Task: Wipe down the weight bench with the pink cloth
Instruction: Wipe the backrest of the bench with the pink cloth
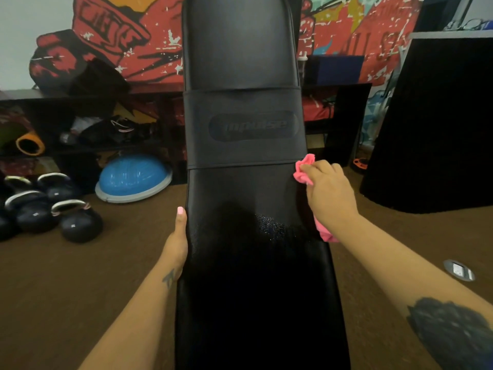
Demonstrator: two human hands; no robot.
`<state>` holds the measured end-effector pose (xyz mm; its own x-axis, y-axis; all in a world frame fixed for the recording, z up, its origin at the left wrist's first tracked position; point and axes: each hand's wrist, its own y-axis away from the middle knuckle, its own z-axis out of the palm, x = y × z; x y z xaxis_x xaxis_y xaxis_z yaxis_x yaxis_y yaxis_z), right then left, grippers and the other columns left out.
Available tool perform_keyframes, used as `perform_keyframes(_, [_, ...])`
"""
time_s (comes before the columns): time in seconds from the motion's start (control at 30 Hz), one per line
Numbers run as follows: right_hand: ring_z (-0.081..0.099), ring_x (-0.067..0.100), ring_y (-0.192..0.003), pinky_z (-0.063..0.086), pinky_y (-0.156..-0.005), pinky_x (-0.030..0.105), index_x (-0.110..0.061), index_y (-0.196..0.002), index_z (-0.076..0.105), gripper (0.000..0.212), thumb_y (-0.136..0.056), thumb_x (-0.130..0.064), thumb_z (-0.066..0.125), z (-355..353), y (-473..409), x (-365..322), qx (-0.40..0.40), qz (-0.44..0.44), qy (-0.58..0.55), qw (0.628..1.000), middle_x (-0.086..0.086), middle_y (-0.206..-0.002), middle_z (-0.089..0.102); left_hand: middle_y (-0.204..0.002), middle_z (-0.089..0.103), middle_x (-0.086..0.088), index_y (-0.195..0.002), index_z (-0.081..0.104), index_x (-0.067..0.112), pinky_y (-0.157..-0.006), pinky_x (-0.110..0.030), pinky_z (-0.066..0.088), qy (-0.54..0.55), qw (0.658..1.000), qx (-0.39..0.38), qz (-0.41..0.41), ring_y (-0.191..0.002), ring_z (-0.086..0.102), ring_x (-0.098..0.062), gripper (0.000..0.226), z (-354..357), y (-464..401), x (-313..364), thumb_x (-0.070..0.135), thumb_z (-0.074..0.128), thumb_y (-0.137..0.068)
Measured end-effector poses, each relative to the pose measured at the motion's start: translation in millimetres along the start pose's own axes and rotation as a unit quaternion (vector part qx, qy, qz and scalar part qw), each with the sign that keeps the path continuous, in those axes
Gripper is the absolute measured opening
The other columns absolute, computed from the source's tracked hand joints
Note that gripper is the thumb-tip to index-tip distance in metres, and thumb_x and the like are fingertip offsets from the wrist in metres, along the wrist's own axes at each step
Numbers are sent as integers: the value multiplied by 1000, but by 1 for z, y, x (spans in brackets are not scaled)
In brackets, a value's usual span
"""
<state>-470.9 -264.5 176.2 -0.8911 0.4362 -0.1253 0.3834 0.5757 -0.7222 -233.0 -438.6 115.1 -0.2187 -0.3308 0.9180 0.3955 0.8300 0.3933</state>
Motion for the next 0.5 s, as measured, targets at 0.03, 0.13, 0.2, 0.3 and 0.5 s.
perform_keyframes(0.03, [50,35,-74,47,-58,40,-5,-109,65,38,-73,6,61,0,2,-4,2,-19,4,1000,16,-95,62,-127,59,-15,-123,58,11,-109,-49,33,6,1000,-2,2,-117,55,-32,99,0,-1,-1,88,29,-67])
perform_keyframes(0.13, [50,34,-76,48,-58,41,-7,-108,65,41,-70,7,60,-6,15,0,-29,-78,34,996,14,-96,62,-124,60,-14,-123,57,11,-109,-50,33,6,1000,-3,-1,-117,54,-32,94,0,0,0,85,27,-73])
perform_keyframes(0.2, [49,34,-76,47,-59,41,-9,-108,66,42,-69,7,62,-11,14,10,-31,-64,37,997,13,-95,61,-122,60,-13,-126,55,9,-110,-48,33,0,1000,2,-5,-118,53,-32,90,0,1,1,80,26,-80])
perform_keyframes(0.3, [49,34,-75,47,-58,40,-7,-107,66,38,-72,5,58,-6,2,0,-15,-31,23,999,15,-92,61,-122,61,-13,-124,58,10,-109,-47,35,12,1000,3,1,-116,55,-31,91,0,2,0,82,27,-78])
perform_keyframes(0.5, [54,31,-77,50,-58,40,-11,-110,65,48,-64,4,67,-2,31,-38,-104,-169,9,980,11,-98,64,-128,61,-7,-128,57,20,-109,-50,33,43,998,-44,5,-118,56,-28,109,-11,-7,-10,95,45,-49])
